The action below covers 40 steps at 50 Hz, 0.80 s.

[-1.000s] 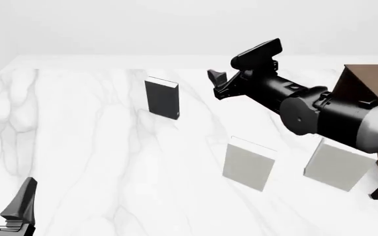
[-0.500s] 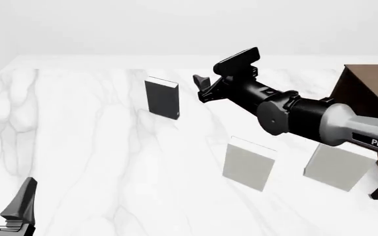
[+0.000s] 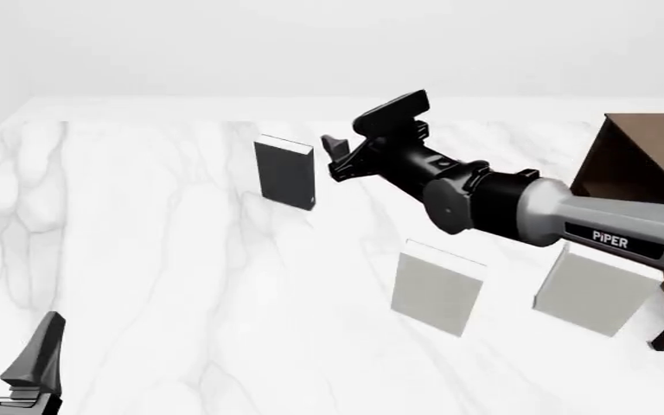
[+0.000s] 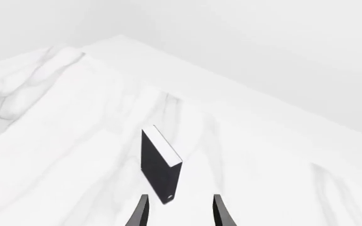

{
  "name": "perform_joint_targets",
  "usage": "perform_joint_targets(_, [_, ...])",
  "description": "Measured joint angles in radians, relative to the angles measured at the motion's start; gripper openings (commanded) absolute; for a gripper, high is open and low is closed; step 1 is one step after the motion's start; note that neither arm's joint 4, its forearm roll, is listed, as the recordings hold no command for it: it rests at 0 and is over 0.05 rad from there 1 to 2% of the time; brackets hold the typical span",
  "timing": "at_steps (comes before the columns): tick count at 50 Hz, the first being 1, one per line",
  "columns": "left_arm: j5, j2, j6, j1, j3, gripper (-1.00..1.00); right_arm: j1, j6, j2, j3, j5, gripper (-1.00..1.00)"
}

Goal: Pick up the book on the left and place it on top of the shelf.

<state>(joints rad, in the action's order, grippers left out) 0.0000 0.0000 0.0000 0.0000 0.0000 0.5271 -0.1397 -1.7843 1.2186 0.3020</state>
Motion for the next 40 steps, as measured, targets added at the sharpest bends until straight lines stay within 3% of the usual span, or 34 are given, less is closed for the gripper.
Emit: perform_joint_targets(40, [0.0,0.0,0.0,0.0,0.0,1.0,0.016,0.019,-0.217,0.18,0.004,1.0])
